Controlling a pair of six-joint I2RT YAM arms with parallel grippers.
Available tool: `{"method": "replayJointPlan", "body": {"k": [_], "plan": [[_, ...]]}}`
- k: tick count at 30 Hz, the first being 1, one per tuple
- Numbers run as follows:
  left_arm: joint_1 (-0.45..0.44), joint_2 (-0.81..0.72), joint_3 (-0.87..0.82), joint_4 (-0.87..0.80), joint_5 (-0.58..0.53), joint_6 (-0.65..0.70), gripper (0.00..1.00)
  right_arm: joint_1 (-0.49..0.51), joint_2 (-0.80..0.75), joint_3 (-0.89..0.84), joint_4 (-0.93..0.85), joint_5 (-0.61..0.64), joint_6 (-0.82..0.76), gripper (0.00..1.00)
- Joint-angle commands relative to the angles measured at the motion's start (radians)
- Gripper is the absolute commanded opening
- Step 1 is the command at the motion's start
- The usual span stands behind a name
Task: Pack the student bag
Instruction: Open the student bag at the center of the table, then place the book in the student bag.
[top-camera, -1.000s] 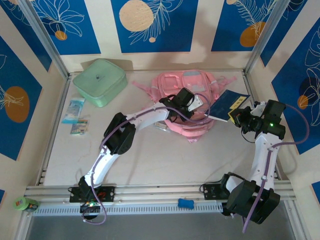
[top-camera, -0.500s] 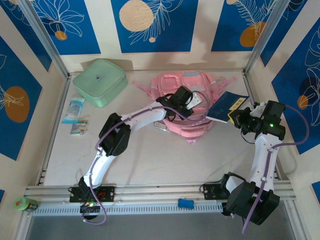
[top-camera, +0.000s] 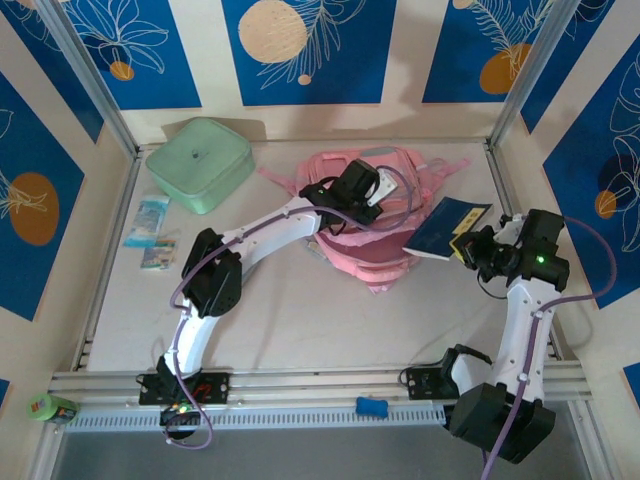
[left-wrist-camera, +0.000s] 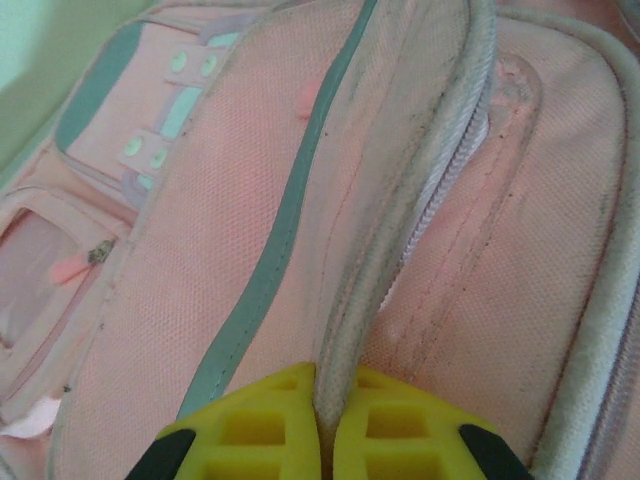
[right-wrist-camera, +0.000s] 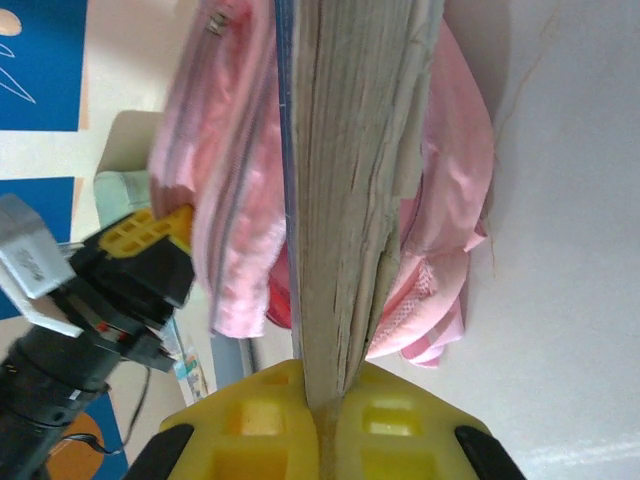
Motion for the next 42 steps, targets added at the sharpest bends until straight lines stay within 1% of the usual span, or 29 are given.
{"method": "replayJointPlan", "body": {"k": [1, 3, 5, 6, 8, 10, 12, 13, 17, 19, 23, 26, 27, 29, 31, 32, 33, 34, 37, 40, 42], "plan": [[0.031, -0.06, 0.084, -0.024, -0.032, -0.086, 0.0, 0.024, -0.014, -0.008, -0.055, -0.012, -0.048, 0.0], [0.037, -0.056, 0.102, -0.022, -0.013, -0.1, 0.0, 0.041, -0.016, -0.033, -0.042, -0.025, -0.044, 0.0], [0.039, -0.05, 0.125, -0.028, -0.007, -0.116, 0.0, 0.065, -0.009, -0.069, 0.02, -0.099, -0.022, 0.0], [0.04, -0.049, 0.136, -0.029, 0.0, -0.119, 0.0, 0.085, 0.004, -0.089, 0.065, -0.139, -0.003, 0.0], [0.041, -0.052, 0.151, -0.029, -0.01, -0.135, 0.0, 0.148, 0.05, -0.106, 0.123, -0.157, 0.025, 0.0], [0.044, -0.054, 0.167, -0.027, -0.028, -0.159, 0.0, 0.221, 0.118, -0.126, 0.225, -0.198, 0.061, 0.0], [0.051, -0.052, 0.179, -0.025, -0.057, -0.201, 0.0, 0.269, 0.181, -0.145, 0.359, -0.272, 0.114, 0.0], [0.054, -0.054, 0.182, -0.024, -0.048, -0.215, 0.0, 0.288, 0.212, -0.149, 0.425, -0.287, 0.145, 0.0], [0.059, -0.046, 0.192, -0.013, -0.016, -0.23, 0.0, 0.345, 0.31, -0.143, 0.643, -0.223, 0.193, 0.0], [0.059, -0.04, 0.207, -0.023, -0.004, -0.23, 0.0, 0.361, 0.394, -0.124, 0.736, -0.21, 0.199, 0.0], [0.061, -0.046, 0.208, -0.023, 0.005, -0.223, 0.0, 0.382, 0.567, -0.052, 0.83, -0.23, 0.195, 0.0], [0.061, -0.048, 0.208, -0.025, -0.001, -0.219, 0.0, 0.393, 0.658, -0.031, 0.899, -0.212, 0.186, 0.0], [0.06, -0.049, 0.208, -0.025, 0.0, -0.219, 0.0, 0.396, 0.681, -0.027, 0.908, -0.185, 0.175, 0.01], [0.062, -0.049, 0.208, -0.025, 0.003, -0.219, 0.0, 0.393, 0.729, -0.013, 0.905, -0.155, 0.16, 0.07], [0.062, -0.051, 0.208, -0.023, 0.011, -0.219, 0.0, 0.381, 0.777, -0.002, 0.907, -0.178, 0.155, 0.09], [0.062, -0.051, 0.208, -0.025, 0.017, -0.217, 0.0, 0.377, 0.786, 0.0, 0.894, -0.176, 0.155, 0.13], [0.063, -0.052, 0.206, -0.028, 0.021, -0.216, 0.0, 0.376, 0.785, -0.007, 0.884, -0.167, 0.151, 0.21], [0.062, -0.051, 0.206, -0.031, 0.023, -0.216, 0.0, 0.376, 0.778, -0.021, 0.887, -0.164, 0.14, 0.28], [0.063, -0.052, 0.207, -0.038, 0.024, -0.21, 0.0, 0.376, 0.74, -0.049, 0.815, -0.098, 0.109, 0.42], [0.063, -0.054, 0.199, -0.038, 0.015, -0.204, 0.0, 0.372, 0.672, -0.094, 0.772, -0.052, 0.102, 0.5], [0.063, -0.054, 0.198, -0.041, 0.013, -0.204, 0.0, 0.379, 0.618, -0.12, 0.723, -0.009, 0.113, 0.53]]}}
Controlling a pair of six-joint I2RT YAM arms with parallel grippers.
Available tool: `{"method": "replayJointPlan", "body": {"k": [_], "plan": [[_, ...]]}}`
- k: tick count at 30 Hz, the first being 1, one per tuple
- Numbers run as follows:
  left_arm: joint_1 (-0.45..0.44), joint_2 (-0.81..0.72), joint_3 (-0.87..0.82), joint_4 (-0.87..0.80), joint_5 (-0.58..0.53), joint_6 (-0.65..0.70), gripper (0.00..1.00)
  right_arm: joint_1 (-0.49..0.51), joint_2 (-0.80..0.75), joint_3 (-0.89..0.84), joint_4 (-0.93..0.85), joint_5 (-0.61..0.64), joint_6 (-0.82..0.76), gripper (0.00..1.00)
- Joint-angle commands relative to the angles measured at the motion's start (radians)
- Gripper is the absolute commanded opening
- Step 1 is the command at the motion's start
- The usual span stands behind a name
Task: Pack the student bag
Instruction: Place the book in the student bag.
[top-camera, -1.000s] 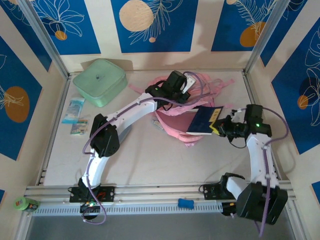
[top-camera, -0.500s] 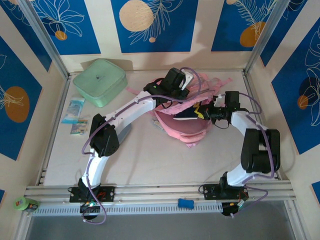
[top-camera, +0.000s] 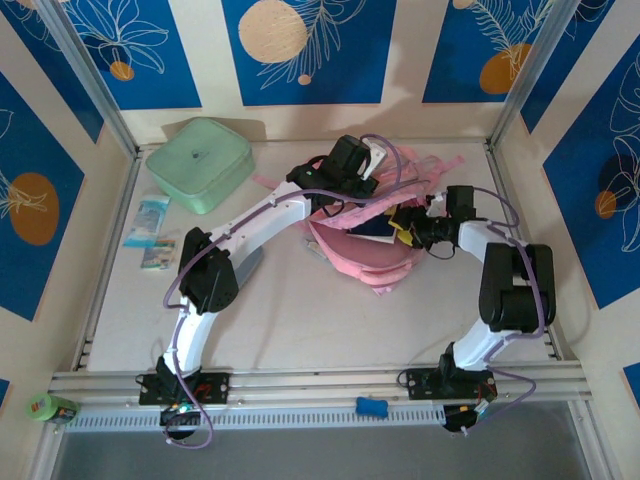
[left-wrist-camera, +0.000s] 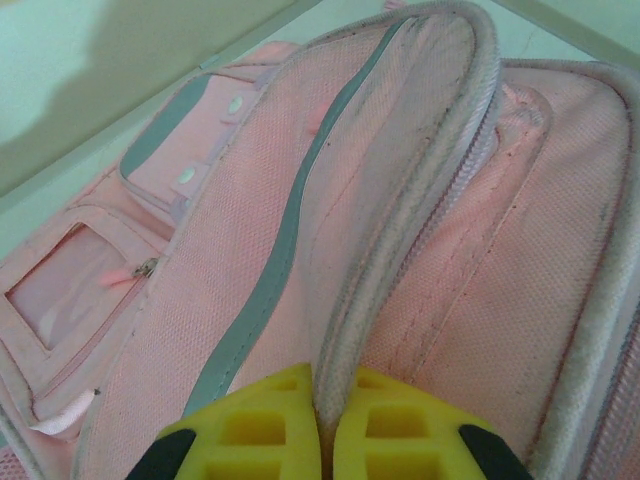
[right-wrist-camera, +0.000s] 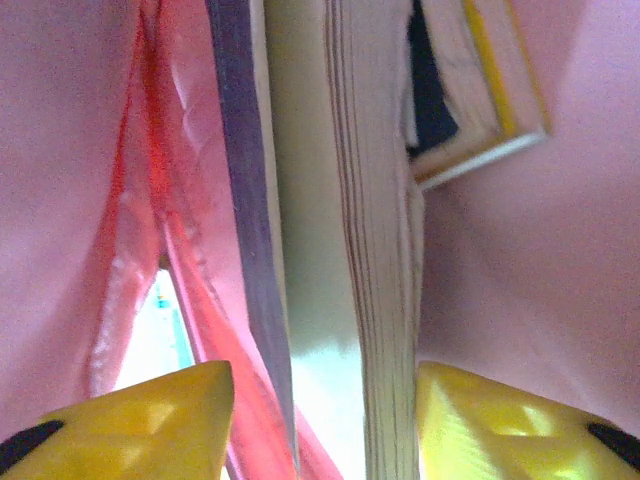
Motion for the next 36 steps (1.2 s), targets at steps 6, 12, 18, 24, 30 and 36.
{"method": "replayJointPlan", "body": {"k": [6, 12, 18, 24, 30, 36], "plan": [[0.014, -0.064, 0.028, 0.051, -0.001, -0.018, 0.0, 0.082, -0.218, -0.127, -0.123, 0.11, 0.109, 0.47], [0.014, -0.061, 0.025, 0.065, 0.013, -0.032, 0.0, 0.193, -0.17, -0.142, 0.016, 0.19, 0.237, 0.12], [0.015, -0.066, 0.018, 0.063, 0.008, -0.027, 0.0, 0.19, -0.031, -0.075, 0.104, 0.326, 0.217, 0.03], [0.015, -0.068, 0.018, 0.061, 0.018, -0.029, 0.0, 0.11, 0.053, -0.028, 0.217, 0.368, 0.207, 0.02], [0.014, -0.065, 0.015, 0.065, 0.036, -0.043, 0.0, 0.109, 0.092, 0.031, 0.188, 0.315, 0.136, 0.06], [0.015, -0.064, 0.015, 0.065, 0.063, -0.06, 0.0, 0.116, -0.047, -0.046, 0.119, 0.276, 0.081, 0.14]]}}
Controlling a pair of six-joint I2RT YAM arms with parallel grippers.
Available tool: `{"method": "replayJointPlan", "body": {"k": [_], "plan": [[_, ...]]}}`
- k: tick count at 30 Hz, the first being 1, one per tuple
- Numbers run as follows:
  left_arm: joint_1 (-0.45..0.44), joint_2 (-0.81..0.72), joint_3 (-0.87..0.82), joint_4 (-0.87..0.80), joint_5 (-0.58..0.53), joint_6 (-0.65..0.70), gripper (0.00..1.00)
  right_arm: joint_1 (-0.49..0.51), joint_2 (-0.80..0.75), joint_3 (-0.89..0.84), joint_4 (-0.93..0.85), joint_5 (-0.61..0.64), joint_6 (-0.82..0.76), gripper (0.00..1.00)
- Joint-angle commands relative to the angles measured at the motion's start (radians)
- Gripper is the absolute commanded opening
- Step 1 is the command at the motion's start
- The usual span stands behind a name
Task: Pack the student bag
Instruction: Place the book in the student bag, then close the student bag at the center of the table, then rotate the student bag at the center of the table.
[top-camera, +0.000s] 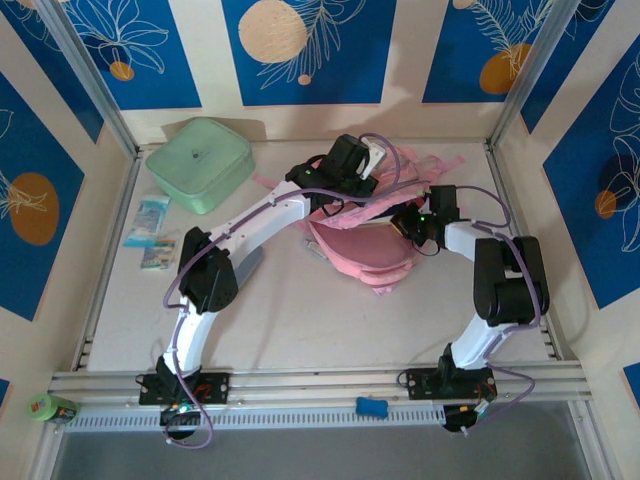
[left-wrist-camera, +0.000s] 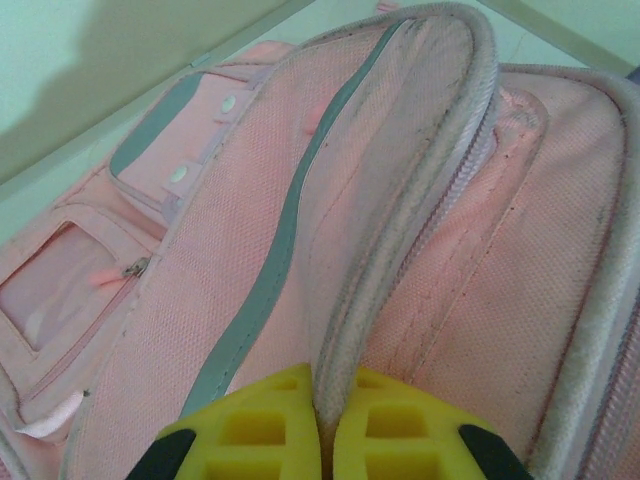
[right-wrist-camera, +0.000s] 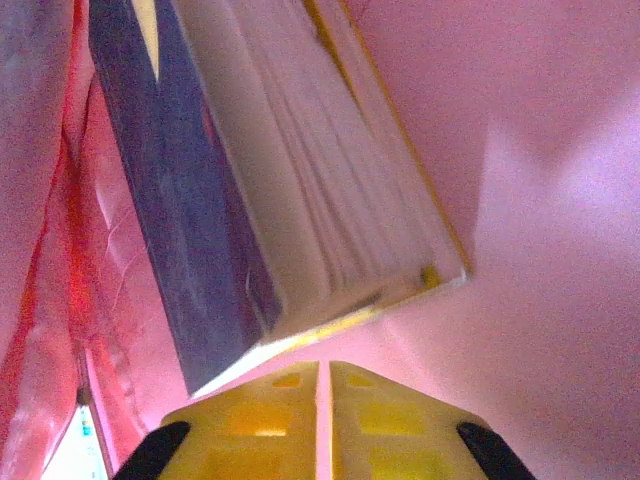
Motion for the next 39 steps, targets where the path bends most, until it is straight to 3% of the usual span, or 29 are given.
{"method": "replayJointPlan", "body": {"k": [1, 9, 12, 15, 21, 29, 36, 39], "plan": [[0.009, -0.063, 0.015, 0.064, 0.04, -0.046, 0.0, 0.009, -0.124, -0.043, -0.078, -0.028, -0.068, 0.16], [0.015, -0.079, 0.019, 0.03, 0.095, -0.098, 0.02, 0.038, -0.457, -0.06, -0.454, 0.073, -0.13, 0.29], [0.032, -0.103, 0.015, 0.014, 0.177, -0.137, 0.26, 0.051, -0.519, -0.011, -0.602, 0.087, -0.16, 0.31], [0.056, -0.164, -0.049, 0.038, 0.255, -0.189, 0.39, 0.086, -0.56, 0.011, -0.679, 0.088, -0.183, 0.32], [0.169, -0.332, -0.373, 0.221, 0.354, -0.396, 0.53, 0.218, -0.537, 0.018, -0.715, 0.07, -0.171, 0.33], [0.361, -0.45, -0.792, 0.39, 0.348, -0.619, 0.63, 0.441, -0.427, -0.006, -0.598, 0.111, -0.059, 0.34], [0.42, -0.368, -0.851, 0.404, 0.345, -0.682, 0.67, 0.5, -0.373, -0.026, -0.494, 0.146, 0.02, 0.34], [0.421, -0.326, -0.846, 0.439, 0.335, -0.698, 0.67, 0.528, -0.379, -0.021, -0.488, 0.218, 0.019, 0.34]]}}
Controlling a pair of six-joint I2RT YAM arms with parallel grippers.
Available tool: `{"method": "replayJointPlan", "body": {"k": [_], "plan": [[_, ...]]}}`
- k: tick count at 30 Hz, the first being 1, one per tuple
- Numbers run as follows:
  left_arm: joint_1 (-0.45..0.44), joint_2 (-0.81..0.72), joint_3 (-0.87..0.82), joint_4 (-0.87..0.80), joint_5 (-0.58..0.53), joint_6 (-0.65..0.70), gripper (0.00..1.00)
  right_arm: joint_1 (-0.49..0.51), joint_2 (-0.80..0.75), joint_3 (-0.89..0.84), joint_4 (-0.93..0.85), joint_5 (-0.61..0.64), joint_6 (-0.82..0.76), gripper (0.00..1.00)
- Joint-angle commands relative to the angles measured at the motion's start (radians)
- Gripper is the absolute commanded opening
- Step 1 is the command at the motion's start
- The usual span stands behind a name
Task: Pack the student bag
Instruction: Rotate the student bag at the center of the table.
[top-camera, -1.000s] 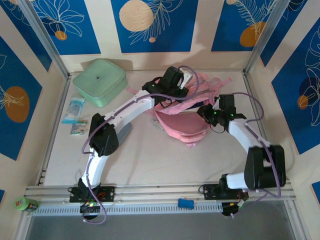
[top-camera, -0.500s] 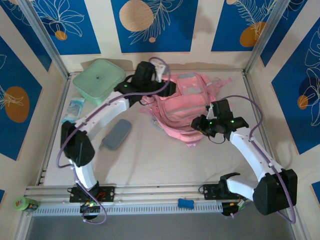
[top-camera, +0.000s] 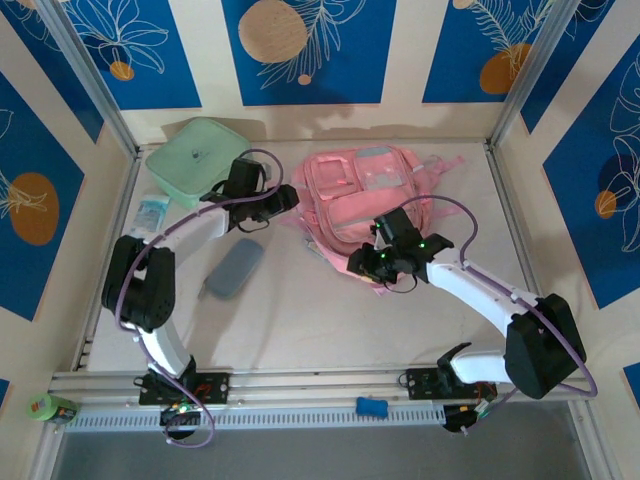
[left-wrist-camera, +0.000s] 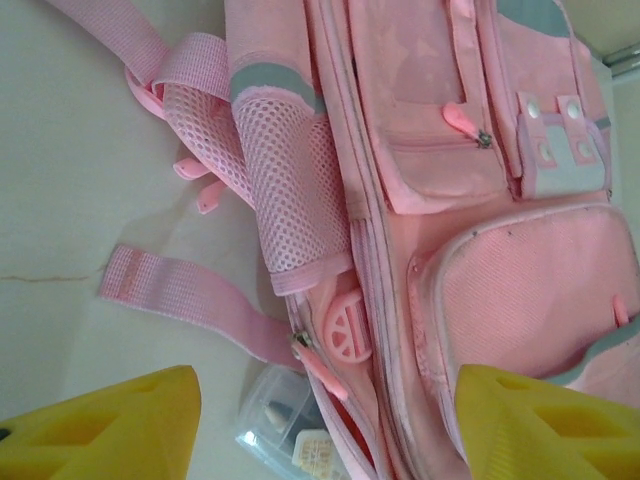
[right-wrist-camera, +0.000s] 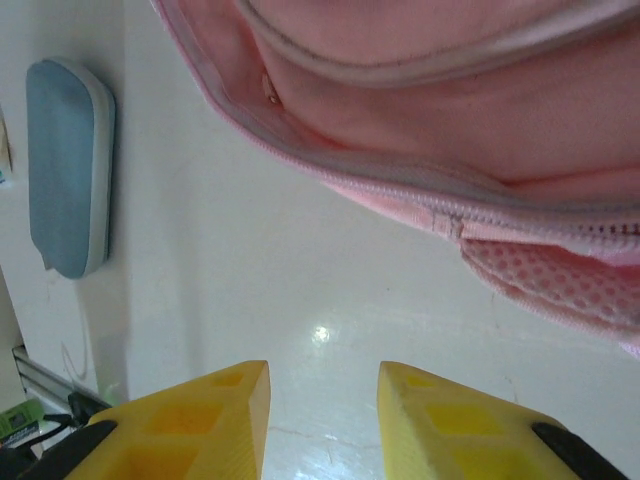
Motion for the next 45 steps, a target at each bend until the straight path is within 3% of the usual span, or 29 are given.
{"method": "replayJointPlan", "body": {"k": [1, 18, 24, 33, 40, 45], "plan": [[0.007, 0.06, 0.01, 0.069, 0.01, -0.05, 0.67, 0.025, -0.007, -0.007, 0.027, 0.091, 0.03, 0.34], [-0.034, 0.337, 0.195, 0.176, 0.039, -0.143, 0.61, 0.002, 0.04, -0.08, 0.083, 0.039, 0.105, 0.35], [-0.044, 0.391, 0.24, 0.176, 0.03, -0.16, 0.47, 0.0, 0.078, -0.087, 0.091, 0.031, 0.117, 0.35], [-0.059, 0.348, 0.204, 0.199, 0.029, -0.177, 0.0, -0.077, 0.168, -0.05, 0.126, 0.077, 0.015, 0.35], [-0.089, 0.223, 0.081, 0.272, 0.027, -0.248, 0.0, -0.239, 0.268, 0.075, 0.161, 0.059, -0.145, 0.38], [-0.169, 0.136, -0.033, 0.367, -0.03, -0.34, 0.0, -0.312, 0.312, 0.194, 0.09, 0.085, -0.261, 0.41]]}}
